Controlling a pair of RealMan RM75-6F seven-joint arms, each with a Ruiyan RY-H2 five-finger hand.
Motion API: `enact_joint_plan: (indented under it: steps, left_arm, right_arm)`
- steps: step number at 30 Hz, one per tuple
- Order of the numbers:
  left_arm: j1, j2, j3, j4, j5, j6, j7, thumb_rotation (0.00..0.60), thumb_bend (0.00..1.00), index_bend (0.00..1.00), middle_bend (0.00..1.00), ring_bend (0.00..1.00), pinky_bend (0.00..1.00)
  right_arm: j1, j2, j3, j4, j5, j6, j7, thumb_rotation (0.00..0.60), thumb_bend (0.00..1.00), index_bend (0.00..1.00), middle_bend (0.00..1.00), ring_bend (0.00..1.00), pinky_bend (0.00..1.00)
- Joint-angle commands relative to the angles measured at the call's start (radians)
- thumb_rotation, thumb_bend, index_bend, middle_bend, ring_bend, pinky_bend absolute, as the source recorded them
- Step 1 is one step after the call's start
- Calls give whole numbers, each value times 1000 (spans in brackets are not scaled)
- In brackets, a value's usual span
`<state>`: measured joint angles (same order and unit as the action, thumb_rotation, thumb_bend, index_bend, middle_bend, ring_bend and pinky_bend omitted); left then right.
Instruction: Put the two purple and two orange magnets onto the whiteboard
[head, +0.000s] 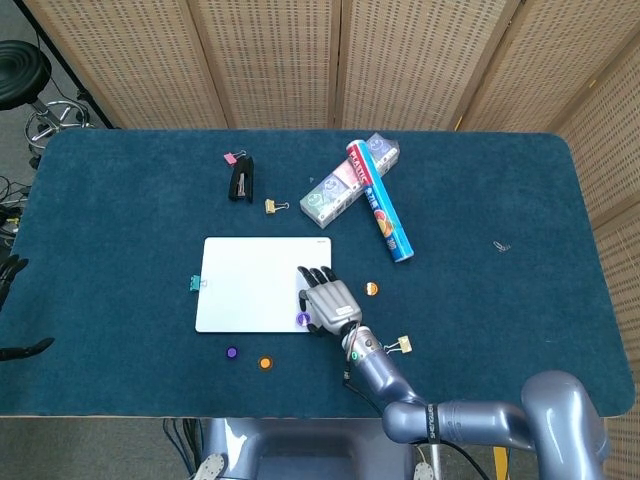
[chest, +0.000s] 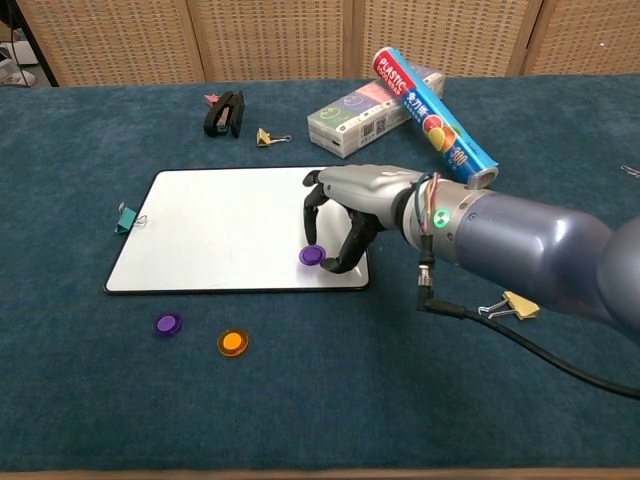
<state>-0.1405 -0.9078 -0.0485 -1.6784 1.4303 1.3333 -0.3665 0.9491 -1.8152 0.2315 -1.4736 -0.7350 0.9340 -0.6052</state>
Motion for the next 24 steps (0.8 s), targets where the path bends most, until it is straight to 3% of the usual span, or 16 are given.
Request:
enact_joint_plan:
  steps: [1,9,14,19,24]
  left_arm:
    - [0,1,-1,0,0,0,-1,600,0,0,0,0,0]
    - [2,3,0,3,4,4,-7,600,0,0,0,0,0]
    - [0,-3,-1,10,5,2,-6,600,0,0,0,0,0]
    - [-11,-18,6,24,16,-14,33,600,0,0,0,0,0]
    - [-34,-33,15,47,63,-27,85,600,0,0,0,0,0]
  right_arm:
    - [1,3,-2,-2,4,8,-3,600,405,314,0,0,0]
    - [-6,28,-10,-46,-1,30,-5,600,406,293,0,0,0]
    - [-41,107,-33,-156,-96,93,4,600,406,288,0,0,0]
    - [-132,271,-120,-307,-277,189,32,600,405,285,0,0,0]
    - [-222,395,-213,-368,-407,255,72,600,406,283,0,0,0]
